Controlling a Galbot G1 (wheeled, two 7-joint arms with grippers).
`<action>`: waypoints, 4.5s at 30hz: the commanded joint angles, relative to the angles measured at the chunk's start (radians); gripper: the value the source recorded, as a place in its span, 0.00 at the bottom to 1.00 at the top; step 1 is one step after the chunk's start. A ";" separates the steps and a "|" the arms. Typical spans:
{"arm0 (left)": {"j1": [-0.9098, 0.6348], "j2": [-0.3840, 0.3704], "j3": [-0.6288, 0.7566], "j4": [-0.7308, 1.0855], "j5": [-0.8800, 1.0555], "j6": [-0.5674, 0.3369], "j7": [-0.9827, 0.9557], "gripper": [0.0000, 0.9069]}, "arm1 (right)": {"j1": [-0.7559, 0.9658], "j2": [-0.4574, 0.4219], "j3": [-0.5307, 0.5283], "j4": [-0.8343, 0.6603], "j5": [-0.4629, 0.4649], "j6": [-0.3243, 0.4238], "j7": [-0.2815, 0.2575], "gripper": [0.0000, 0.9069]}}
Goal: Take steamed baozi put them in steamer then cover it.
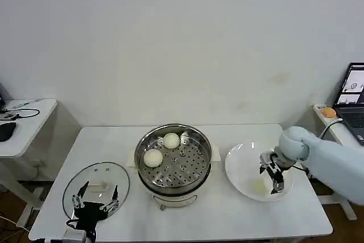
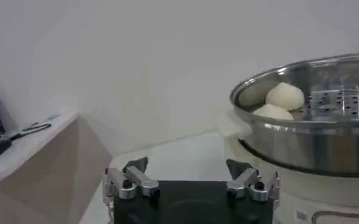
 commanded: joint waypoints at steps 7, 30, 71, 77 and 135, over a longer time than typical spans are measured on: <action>0.000 0.000 -0.003 0.009 0.000 -0.002 -0.002 1.00 | -0.060 0.034 0.030 -0.037 -0.034 0.000 0.035 1.00; -0.005 -0.002 -0.001 0.011 0.001 -0.003 -0.003 1.00 | -0.034 0.028 0.027 -0.036 0.028 -0.035 0.056 0.71; -0.027 -0.009 -0.037 -0.001 -0.015 -0.002 -0.003 1.00 | 0.538 0.516 -0.114 0.005 0.342 0.523 -0.162 0.71; -0.016 -0.017 -0.031 -0.020 -0.016 0.000 0.000 1.00 | 0.511 0.586 -0.212 0.068 0.185 0.573 -0.122 0.71; -0.023 -0.022 -0.014 -0.028 -0.010 0.000 0.001 1.00 | 0.561 0.351 -0.168 0.151 0.075 0.461 0.057 1.00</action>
